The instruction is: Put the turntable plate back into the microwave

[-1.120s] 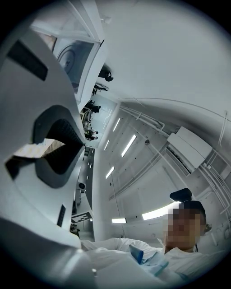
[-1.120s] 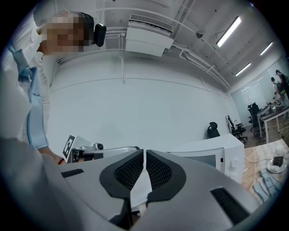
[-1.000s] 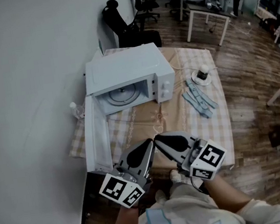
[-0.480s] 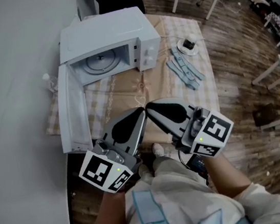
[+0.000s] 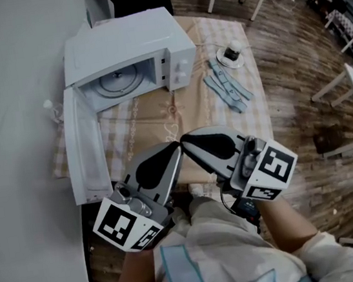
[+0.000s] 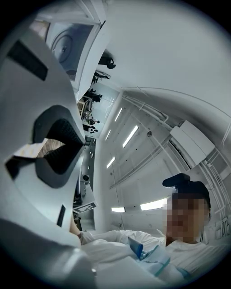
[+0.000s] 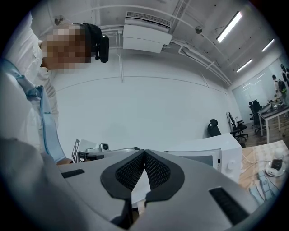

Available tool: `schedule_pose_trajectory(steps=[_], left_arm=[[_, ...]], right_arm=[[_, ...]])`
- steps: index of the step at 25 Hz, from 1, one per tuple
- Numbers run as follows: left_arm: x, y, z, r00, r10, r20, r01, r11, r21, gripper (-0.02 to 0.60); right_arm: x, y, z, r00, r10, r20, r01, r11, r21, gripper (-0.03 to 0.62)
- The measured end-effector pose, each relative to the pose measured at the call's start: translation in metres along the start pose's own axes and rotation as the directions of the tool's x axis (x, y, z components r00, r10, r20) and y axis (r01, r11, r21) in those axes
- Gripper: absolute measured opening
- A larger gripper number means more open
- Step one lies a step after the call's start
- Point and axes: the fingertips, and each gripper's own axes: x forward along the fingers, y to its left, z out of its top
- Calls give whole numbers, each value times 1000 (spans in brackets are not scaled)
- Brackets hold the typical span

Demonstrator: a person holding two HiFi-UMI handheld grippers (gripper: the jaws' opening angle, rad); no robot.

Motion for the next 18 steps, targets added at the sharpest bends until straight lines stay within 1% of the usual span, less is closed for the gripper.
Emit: schedule_pose_trajectory(steps=[11, 15, 18], left_arm=[[7, 4, -1, 1000, -9, 5, 9, 1000, 12, -2], [10, 4, -3, 1000, -13, 6, 13, 1000, -6, -2], [14, 3, -5, 1000, -16, 6, 16, 1000, -6, -2]], right_arm=[[0, -8, 0, 1000, 17, -12, -17, 1000, 18, 31], [-2, -11, -1, 1000, 25, -17, -25, 999, 26, 31], [-5, -14, -1, 999, 30, -19, -29, 999, 36, 31]])
